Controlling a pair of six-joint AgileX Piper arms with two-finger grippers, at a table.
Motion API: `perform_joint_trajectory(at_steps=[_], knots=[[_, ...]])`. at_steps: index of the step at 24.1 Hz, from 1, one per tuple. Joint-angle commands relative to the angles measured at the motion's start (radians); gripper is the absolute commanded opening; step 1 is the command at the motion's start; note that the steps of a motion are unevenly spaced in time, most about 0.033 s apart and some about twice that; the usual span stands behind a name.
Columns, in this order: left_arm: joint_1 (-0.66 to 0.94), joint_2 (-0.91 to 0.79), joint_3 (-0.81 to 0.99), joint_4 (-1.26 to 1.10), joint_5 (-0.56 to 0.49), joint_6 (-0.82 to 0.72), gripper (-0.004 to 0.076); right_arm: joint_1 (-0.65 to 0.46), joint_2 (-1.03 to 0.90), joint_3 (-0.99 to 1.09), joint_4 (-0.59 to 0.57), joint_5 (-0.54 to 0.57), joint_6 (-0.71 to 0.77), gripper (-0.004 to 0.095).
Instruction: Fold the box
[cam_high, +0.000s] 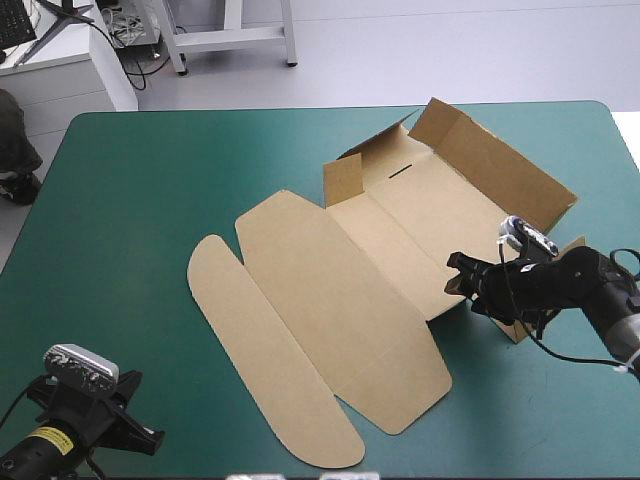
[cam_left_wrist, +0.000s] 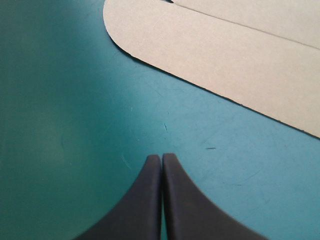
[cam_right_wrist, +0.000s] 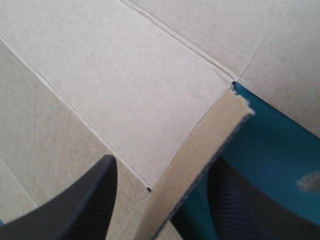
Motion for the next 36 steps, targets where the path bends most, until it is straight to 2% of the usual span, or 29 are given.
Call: perform_joint_trajectory(at_steps=[1, 7, 10, 12, 13, 19, 24, 31, 34, 36], knots=[[-0.001, 0.011, -0.027, -0.009, -0.053, 0.001, -0.001, 0.03, 0.013, -0.037, -0.013, -0.045, 0.046, 0.0467], [-0.001, 0.011, -0.027, -0.009, -0.053, 0.001, -0.001, 0.03, 0.039, -0.037, -0.07, -0.015, 0.087, 0.0286], [-0.001, 0.011, -0.027, -0.009, -0.053, 0.001, -0.001, 0.03, 0.039, -0.037, -0.072, -0.019, 0.064, 0.0146], [-0.001, 0.011, -0.027, -0.009, -0.053, 0.001, -0.001, 0.03, 0.039, -0.037, -0.072, -0.021, 0.033, 0.0011], [-0.001, 0.011, -0.027, -0.009, -0.053, 0.001, -0.001, 0.03, 0.039, -0.037, -0.072, -0.023, 0.015, -0.0016], [-0.001, 0.011, -0.027, -0.009, -0.053, 0.001, -0.001, 0.03, 0.054, -0.135, -0.143, 0.013, -0.114, -0.0007], [-0.001, 0.011, -0.027, -0.009, -0.053, 0.001, -0.001, 0.03, 0.235, -0.452, -0.285, 0.248, -0.294, -0.0007], [-0.001, 0.011, -0.027, -0.009, -0.053, 0.001, -0.001, 0.03, 0.494, -0.875, -0.431, 0.465, -0.494, -0.0007], [-0.001, 0.011, -0.027, -0.011, -0.053, 0.001, -0.001, 0.055, 0.614, -1.062, -0.533, 0.488, -0.593, -0.002], [-0.001, 0.011, -0.027, -0.011, -0.053, 0.001, -0.001, 0.092, 0.686, -1.158, -0.544, 0.488, -0.747, -0.002]])
